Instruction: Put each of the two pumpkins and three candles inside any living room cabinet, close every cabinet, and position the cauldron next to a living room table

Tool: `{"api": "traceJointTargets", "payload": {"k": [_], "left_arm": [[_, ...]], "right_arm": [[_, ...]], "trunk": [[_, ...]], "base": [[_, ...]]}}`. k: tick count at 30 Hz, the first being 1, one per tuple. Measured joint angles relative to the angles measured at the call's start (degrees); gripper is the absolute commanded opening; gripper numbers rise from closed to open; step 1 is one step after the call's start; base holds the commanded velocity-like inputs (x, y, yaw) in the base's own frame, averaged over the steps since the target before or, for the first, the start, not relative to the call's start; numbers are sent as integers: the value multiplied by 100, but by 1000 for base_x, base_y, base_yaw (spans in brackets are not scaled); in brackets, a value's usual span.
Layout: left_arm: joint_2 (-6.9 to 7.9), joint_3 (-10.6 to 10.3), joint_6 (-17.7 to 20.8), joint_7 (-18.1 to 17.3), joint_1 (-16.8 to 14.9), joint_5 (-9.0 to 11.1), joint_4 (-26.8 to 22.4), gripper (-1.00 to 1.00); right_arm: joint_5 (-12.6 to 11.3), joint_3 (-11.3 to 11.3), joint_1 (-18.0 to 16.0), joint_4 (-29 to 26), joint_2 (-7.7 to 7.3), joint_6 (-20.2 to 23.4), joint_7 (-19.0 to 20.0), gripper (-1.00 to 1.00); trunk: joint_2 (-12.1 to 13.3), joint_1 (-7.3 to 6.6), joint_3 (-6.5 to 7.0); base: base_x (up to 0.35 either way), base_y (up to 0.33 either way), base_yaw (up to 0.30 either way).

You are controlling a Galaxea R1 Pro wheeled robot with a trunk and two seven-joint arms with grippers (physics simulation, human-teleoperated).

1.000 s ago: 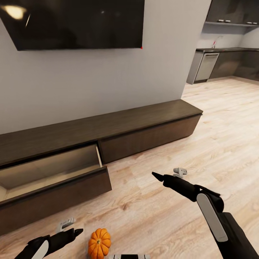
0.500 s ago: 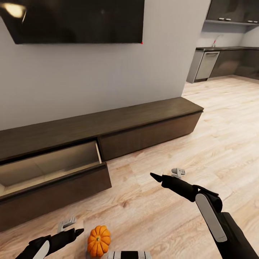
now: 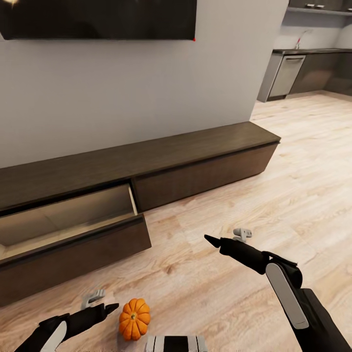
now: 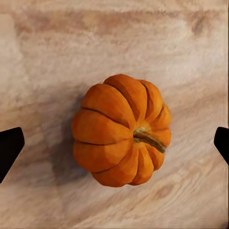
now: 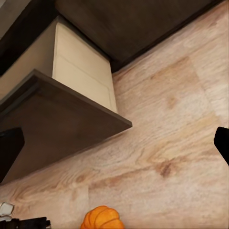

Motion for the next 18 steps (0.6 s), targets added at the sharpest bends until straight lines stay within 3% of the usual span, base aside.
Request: {"api": "traceJointTargets", "payload": {"k": [6, 18], "left_arm": [[-6, -8, 250, -81, -358, -112, -135, 100], [-4, -10, 290, -84, -400, -157, -231, 100]], "right_arm": [[-4, -27, 0, -6, 0, 4, -7, 100], [-13, -32, 0, -11, 0, 13, -9, 100]], "trunk": [[-8, 16, -133], [-24, 46, -399]], "base": [[0, 0, 0], [0, 0, 0]]}}
